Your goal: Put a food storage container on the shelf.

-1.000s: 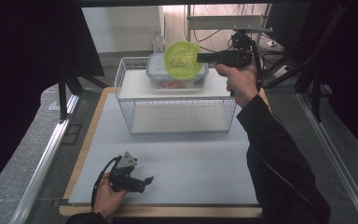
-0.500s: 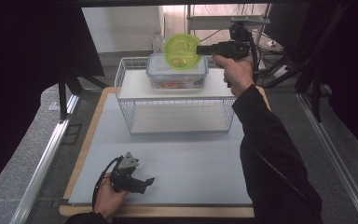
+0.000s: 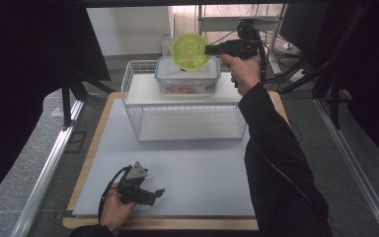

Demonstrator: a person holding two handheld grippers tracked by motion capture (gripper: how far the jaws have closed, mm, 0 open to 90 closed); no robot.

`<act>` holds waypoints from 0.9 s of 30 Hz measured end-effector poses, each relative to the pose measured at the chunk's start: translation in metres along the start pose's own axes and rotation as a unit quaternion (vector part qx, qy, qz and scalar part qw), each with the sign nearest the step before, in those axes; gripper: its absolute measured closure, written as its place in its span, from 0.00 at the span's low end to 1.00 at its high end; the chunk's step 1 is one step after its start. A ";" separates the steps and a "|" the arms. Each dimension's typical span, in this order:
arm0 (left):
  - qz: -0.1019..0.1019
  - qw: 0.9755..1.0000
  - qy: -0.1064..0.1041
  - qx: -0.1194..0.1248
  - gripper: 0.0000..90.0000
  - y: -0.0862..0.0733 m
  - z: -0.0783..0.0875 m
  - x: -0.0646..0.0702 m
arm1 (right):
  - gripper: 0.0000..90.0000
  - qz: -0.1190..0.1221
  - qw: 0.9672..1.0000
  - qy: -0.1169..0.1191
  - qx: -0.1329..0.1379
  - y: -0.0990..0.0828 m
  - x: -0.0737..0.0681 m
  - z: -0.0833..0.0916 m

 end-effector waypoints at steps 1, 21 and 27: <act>0.000 1.000 0.000 0.000 0.04 0.000 0.000 0.000 | 0.91 -0.002 1.000 -0.001 0.001 0.001 0.000 -0.001; -0.005 1.000 -0.003 -0.006 0.04 0.000 -0.002 0.002 | 0.91 -0.023 1.000 -0.012 0.000 0.008 0.004 -0.012; -0.006 1.000 -0.004 -0.010 0.04 0.000 -0.003 0.002 | 0.89 -0.023 1.000 -0.020 0.007 0.008 0.005 -0.014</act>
Point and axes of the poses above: each handheld gripper's, and its own axes: z roughly backward along the jaws, y roughly out of its top, x roughly to its right, the point moved 3 cm from there along -z, roughly forward along the jaws, and after that the axes turned 10 degrees about -x, right-handed, at the moved point
